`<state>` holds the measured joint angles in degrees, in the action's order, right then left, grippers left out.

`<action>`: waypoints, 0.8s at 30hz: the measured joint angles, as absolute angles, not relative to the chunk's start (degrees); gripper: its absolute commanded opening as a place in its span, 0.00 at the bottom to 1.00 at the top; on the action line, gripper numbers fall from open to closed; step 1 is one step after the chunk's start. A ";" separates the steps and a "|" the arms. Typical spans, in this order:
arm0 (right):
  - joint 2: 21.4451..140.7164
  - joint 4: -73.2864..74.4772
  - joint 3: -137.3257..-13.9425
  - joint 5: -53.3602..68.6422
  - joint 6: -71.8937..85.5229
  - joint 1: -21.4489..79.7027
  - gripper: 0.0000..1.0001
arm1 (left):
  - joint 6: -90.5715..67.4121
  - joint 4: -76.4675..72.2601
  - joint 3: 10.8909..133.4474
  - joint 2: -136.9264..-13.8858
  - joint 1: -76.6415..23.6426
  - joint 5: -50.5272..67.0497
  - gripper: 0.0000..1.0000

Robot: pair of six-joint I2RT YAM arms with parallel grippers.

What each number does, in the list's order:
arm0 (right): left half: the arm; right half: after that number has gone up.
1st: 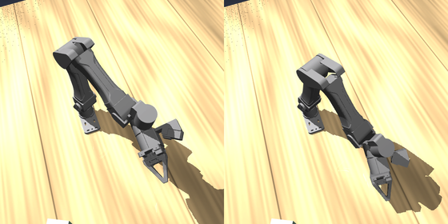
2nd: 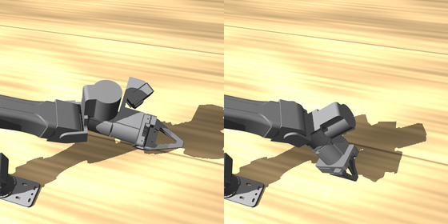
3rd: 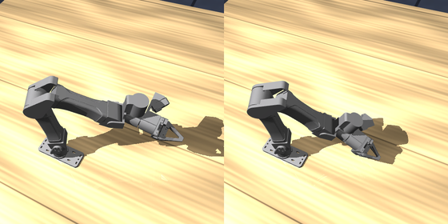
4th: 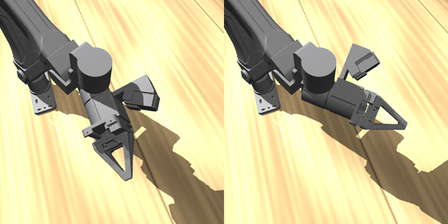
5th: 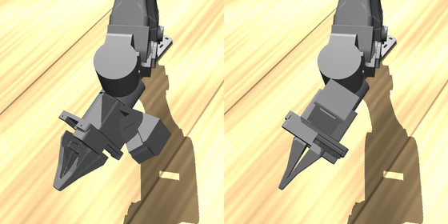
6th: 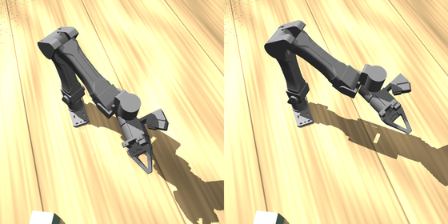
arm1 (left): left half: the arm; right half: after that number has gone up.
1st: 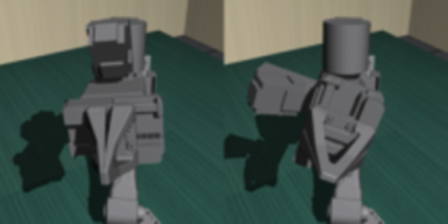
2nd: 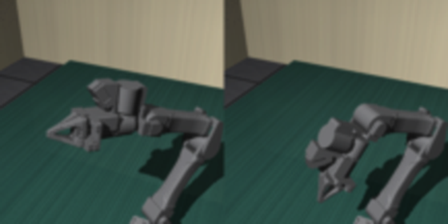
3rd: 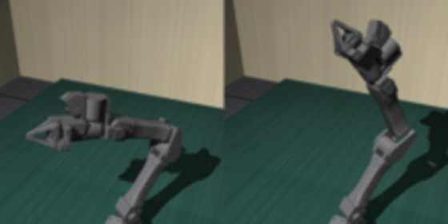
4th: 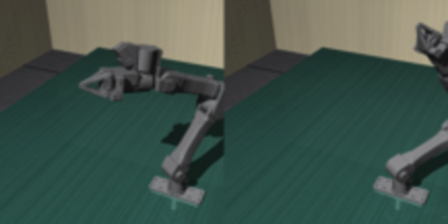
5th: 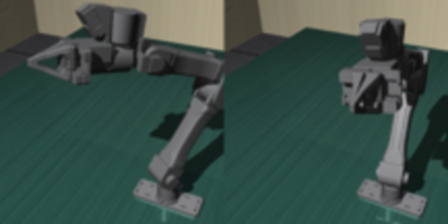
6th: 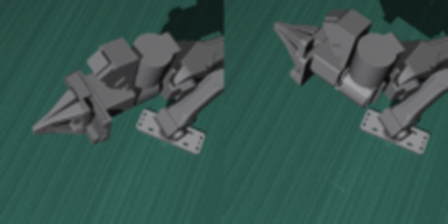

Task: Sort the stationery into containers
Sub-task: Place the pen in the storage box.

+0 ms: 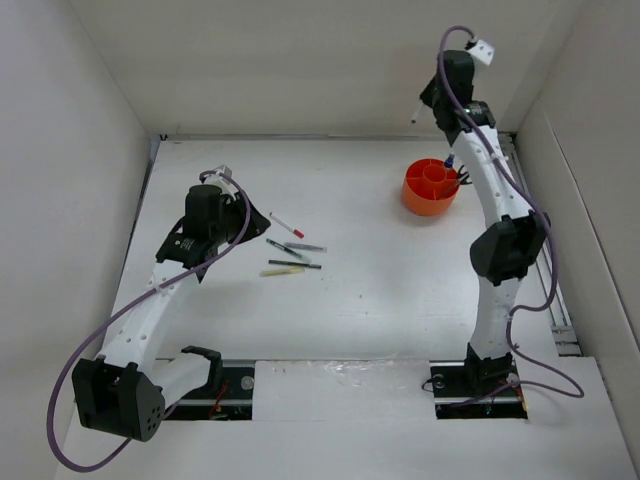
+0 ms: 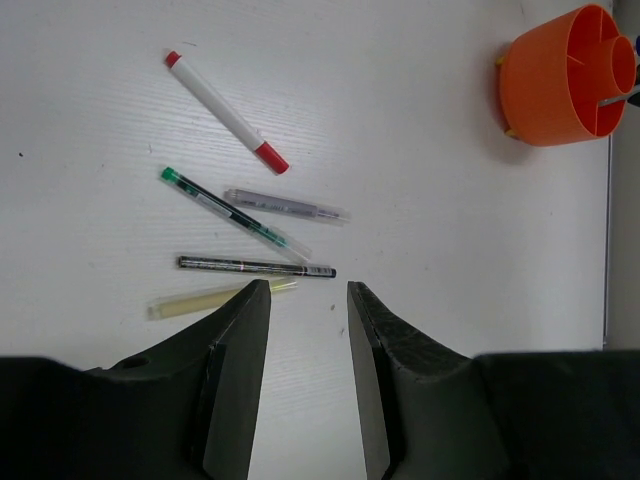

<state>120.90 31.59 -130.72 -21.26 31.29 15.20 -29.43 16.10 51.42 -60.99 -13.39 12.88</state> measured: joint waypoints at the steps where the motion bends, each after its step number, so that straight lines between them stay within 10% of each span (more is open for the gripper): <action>1: 119.87 29.69 -130.80 -22.90 31.24 13.61 0.00 | -29.43 16.10 51.42 -60.99 -13.39 12.88 0.33; 12: 126.67 21.45 -131.07 -31.97 24.77 12.47 0.00 | -30.70 15.94 51.64 -63.26 -13.41 14.55 0.37; 24: 104.14 27.42 -106.50 -5.02 33.12 18.22 0.00 | -31.20 6.22 78.54 -80.05 -23.99 26.65 0.57</action>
<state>104.14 27.42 -106.50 -5.02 33.12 18.22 -31.20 6.22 78.54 -80.05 -23.99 26.65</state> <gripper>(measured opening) 0.113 0.557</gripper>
